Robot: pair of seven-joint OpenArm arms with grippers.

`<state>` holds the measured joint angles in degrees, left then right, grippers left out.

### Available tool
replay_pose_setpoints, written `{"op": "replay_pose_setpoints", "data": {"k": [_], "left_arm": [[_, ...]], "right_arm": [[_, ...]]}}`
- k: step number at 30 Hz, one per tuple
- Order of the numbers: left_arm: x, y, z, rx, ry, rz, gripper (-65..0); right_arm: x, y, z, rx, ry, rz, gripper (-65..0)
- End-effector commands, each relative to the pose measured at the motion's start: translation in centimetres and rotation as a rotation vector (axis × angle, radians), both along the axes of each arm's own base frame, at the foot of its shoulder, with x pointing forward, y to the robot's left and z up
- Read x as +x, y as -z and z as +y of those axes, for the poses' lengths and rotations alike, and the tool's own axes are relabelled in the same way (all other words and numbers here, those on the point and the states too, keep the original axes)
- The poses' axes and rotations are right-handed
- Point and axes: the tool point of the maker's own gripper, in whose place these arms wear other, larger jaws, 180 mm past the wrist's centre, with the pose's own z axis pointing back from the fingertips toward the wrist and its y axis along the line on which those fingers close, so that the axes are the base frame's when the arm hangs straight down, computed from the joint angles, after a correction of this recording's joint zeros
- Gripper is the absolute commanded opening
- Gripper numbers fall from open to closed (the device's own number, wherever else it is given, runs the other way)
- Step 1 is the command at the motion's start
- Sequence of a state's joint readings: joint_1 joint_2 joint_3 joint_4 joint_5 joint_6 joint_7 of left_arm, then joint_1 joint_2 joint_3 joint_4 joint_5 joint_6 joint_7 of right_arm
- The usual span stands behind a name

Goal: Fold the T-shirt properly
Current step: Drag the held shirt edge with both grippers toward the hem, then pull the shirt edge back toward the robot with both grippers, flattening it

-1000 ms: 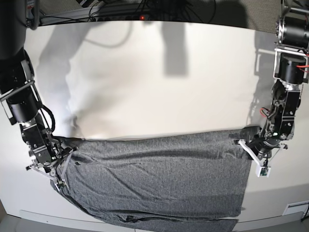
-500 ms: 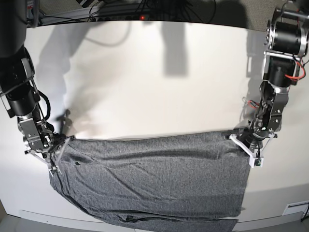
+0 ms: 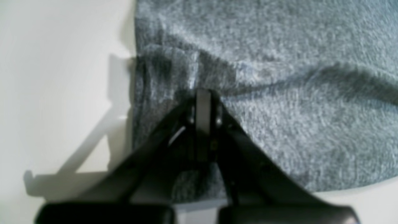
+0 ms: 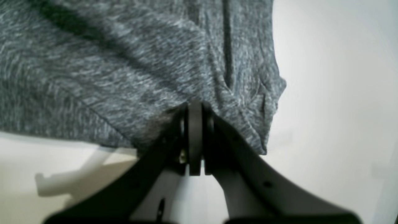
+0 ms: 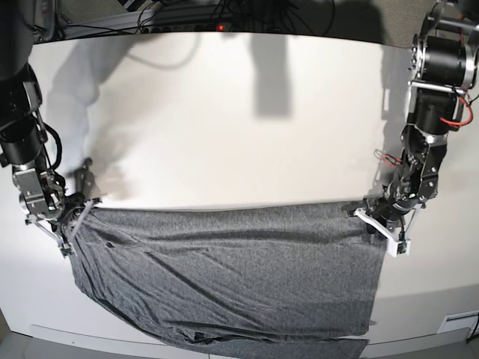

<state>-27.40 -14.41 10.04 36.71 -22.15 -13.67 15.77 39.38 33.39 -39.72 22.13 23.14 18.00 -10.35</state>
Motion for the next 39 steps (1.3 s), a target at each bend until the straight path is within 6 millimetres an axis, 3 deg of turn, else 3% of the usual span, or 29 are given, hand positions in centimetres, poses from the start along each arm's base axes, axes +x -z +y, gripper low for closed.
{"op": "replay_pose_setpoints", "data": {"k": [1,5,10,15,21,24,27,34,39], "left_arm": [[-2.8,2.7,-0.1,0.014,0.024,0.139,-65.0],[-5.0,4.1,-0.6,0.000,0.030,0.165,-65.0],[-7.5,4.2,-1.3,-0.005,0.054,0.143,-65.0],[-9.8,3.6,0.8,0.065,0.014,0.116,-65.0],[-11.8,3.2,3.9,0.138,-0.003,0.117,-65.0],[-13.1,3.4,4.4,0.141,0.000,0.129,-65.0],[-14.6,3.2,4.6,0.127,-0.016,0.128,-65.0],[-17.8,0.8,6.2,0.103,-0.052,0.069,-65.0],[-21.0,1.3,7.2,0.117,-0.050,0.106,-65.0]], "right_arm": [[-1.7,0.3,-1.8,-0.015,0.024,0.070,-65.0],[-3.8,1.4,-1.4,0.067,-0.001,0.104,-65.0],[-5.7,2.0,-0.9,0.199,0.031,0.091,-65.0],[-7.9,2.7,0.7,0.305,0.000,0.108,-65.0],[-11.3,3.6,3.0,0.321,-0.067,0.138,-65.0],[-13.4,3.8,4.4,0.320,-0.107,0.150,-65.0],[-15.6,3.5,5.2,0.309,-0.118,0.141,-65.0],[-20.1,1.9,6.0,0.293,-0.127,0.112,-65.0],[-23.5,1.3,6.8,0.295,-0.142,0.137,-65.0]]}}
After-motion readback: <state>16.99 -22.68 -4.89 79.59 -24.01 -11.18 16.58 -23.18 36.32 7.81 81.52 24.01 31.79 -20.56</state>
